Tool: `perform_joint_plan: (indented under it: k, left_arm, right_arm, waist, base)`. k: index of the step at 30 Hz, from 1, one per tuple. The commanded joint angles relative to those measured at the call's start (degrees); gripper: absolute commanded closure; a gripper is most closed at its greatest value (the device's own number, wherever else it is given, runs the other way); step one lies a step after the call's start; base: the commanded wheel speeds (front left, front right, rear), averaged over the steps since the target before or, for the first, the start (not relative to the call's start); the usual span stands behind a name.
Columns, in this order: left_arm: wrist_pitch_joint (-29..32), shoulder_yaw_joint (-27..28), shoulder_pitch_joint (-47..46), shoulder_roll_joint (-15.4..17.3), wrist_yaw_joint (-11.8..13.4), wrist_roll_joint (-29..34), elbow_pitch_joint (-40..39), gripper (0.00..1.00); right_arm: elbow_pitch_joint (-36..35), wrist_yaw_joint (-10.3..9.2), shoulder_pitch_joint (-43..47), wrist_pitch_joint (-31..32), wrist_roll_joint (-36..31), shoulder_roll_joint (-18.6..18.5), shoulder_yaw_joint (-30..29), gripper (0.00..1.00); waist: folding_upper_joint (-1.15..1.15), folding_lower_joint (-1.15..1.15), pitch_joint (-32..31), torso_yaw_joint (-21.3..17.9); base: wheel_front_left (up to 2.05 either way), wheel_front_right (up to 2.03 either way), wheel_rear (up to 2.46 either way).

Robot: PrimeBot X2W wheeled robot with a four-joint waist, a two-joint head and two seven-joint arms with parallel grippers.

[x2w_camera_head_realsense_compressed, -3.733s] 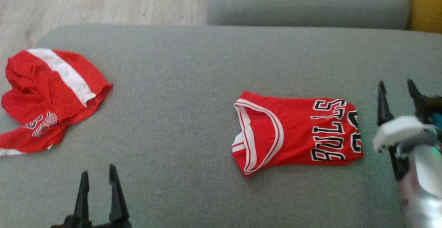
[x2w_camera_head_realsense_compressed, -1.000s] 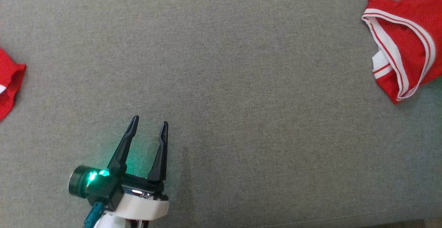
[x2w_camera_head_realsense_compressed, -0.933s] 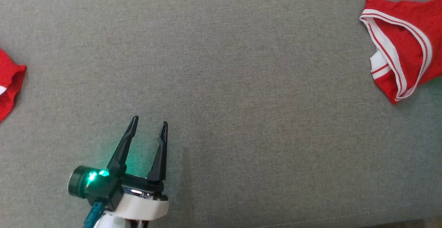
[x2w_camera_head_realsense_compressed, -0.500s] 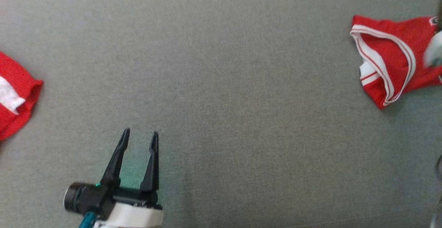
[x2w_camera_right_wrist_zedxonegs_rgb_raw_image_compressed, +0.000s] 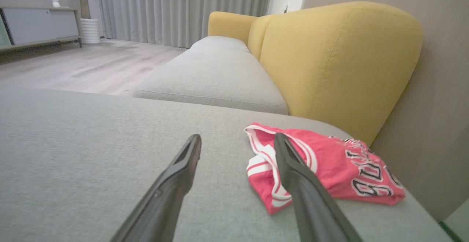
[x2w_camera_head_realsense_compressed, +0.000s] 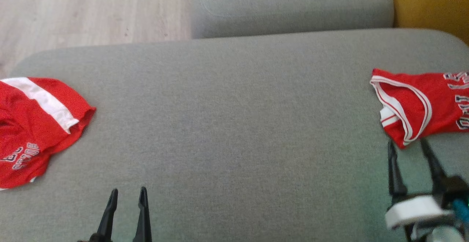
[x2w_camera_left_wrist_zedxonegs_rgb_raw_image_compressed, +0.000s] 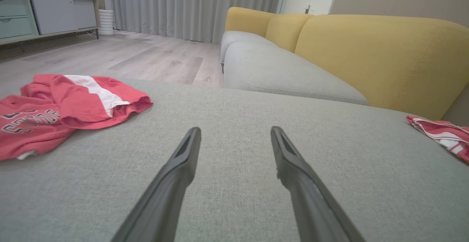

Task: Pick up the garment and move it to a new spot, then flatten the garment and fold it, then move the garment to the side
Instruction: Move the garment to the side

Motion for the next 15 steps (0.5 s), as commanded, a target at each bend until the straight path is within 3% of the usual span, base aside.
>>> perform_joint_plan:
  k: [1, 15]
  left_arm:
    - [-0.55, 1.9, -1.52, -0.24, 0.14, 0.0, -1.51, 0.0]
    - [-0.55, 2.66, -1.47, -0.24, -0.95, 0.56, 0.53, 0.0]
  right_arm:
    - [-2.29, 0.39, -1.99, -0.85, 0.52, -0.18, 1.32, 0.0]
    - [-3.25, 0.39, 5.07, -1.54, 3.81, 2.26, 5.19, 0.0]
  waist:
    - [0.0, 0.02, -1.21, 1.02]
    - [0.0, 0.02, -2.28, 0.91]
  base:
    - [0.0, 0.0, 0.0]
    - [0.0, 0.0, 0.0]
